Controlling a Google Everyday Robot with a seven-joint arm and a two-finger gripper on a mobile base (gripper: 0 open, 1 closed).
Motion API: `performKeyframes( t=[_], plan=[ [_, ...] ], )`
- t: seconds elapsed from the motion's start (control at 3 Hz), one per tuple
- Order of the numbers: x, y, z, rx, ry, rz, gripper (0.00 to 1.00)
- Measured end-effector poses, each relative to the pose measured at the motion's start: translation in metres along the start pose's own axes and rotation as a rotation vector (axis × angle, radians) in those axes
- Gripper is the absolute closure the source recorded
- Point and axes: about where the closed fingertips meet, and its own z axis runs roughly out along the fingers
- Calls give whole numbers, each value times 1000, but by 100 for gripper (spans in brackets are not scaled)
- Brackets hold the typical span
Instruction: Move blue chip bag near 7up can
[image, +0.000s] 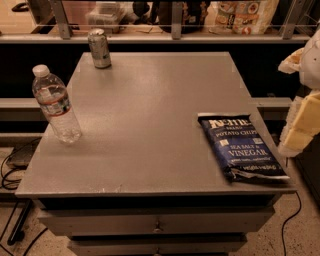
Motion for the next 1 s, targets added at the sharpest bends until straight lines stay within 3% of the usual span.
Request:
performKeyframes(
  t=[0.33,0.67,1.0],
  plan=[
    [-1,-1,-1,4,-6,0,0],
    [-6,-2,6,1,-70,-22,0],
    [-15,2,53,-86,-110,-22,0]
  ],
)
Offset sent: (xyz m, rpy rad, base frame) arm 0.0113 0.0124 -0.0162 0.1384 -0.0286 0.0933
